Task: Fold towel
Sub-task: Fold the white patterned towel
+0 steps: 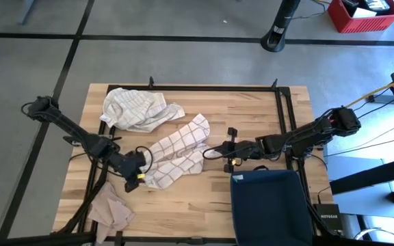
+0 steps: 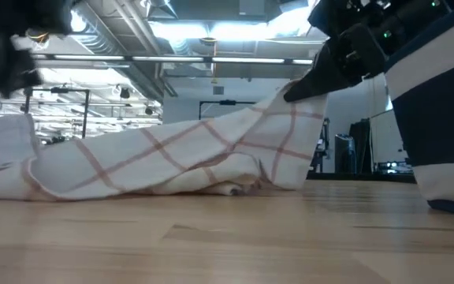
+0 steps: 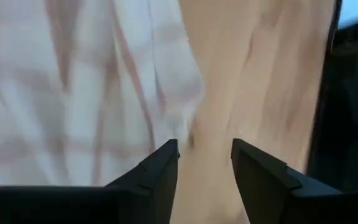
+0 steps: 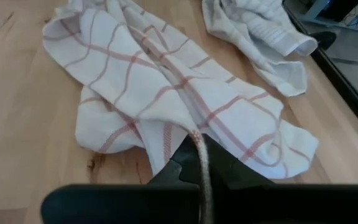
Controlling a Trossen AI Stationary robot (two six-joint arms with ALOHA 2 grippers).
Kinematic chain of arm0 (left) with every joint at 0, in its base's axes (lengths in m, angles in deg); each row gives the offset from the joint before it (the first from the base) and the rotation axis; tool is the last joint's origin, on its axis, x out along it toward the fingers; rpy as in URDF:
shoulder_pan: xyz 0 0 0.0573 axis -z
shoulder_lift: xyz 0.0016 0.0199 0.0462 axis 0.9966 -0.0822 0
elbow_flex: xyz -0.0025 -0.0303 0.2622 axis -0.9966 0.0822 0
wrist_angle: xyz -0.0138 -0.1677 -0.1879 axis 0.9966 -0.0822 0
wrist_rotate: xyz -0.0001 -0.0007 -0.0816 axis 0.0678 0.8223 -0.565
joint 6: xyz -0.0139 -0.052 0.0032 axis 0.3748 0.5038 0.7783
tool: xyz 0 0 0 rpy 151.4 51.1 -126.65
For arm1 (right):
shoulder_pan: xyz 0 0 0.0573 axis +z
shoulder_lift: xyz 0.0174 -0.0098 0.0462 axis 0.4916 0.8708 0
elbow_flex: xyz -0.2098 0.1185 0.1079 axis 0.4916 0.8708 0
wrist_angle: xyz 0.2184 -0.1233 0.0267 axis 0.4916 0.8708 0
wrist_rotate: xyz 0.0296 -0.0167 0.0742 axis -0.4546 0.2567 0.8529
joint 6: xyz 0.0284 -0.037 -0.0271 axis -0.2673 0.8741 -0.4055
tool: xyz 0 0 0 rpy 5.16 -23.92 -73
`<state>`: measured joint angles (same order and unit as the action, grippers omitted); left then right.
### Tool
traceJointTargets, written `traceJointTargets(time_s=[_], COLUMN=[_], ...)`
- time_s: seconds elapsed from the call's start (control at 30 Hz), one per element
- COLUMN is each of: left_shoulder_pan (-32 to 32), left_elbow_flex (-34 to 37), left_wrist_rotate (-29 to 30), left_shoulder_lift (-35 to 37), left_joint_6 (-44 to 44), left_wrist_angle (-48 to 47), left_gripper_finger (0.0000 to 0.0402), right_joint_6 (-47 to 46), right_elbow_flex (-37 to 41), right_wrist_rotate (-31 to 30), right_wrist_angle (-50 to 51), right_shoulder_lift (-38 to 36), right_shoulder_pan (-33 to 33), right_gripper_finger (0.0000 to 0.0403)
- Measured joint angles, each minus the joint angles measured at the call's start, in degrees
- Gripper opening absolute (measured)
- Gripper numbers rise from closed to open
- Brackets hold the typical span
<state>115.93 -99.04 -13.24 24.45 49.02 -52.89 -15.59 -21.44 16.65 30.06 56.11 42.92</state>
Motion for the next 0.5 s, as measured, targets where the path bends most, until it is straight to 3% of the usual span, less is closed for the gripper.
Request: traceJointTargets(time_s=[0.13, 0.5], left_shoulder_pan=[-1.1, -1.5], left_elbow_flex=[0.1, 2.8], left_wrist_rotate=[5.6, 1.3], left_shoulder_lift=[-0.7, -5.7], left_joint_6=[-4.0, -1.3], left_wrist_angle=[-1.4, 3.8], left_gripper_finger=[0.0137, 0.0138], right_joint_6=[0.2, 0.2], right_elbow_flex=[0.1, 0.1], right_wrist_rotate=[0.4, -0.1], right_wrist_angle=[-1.1, -1.1], right_shoulder_lift=[1.5, 1.4], right_shoulder_pan=[0.0, 0.0], right_gripper_finger=[0.0001, 0.0001])
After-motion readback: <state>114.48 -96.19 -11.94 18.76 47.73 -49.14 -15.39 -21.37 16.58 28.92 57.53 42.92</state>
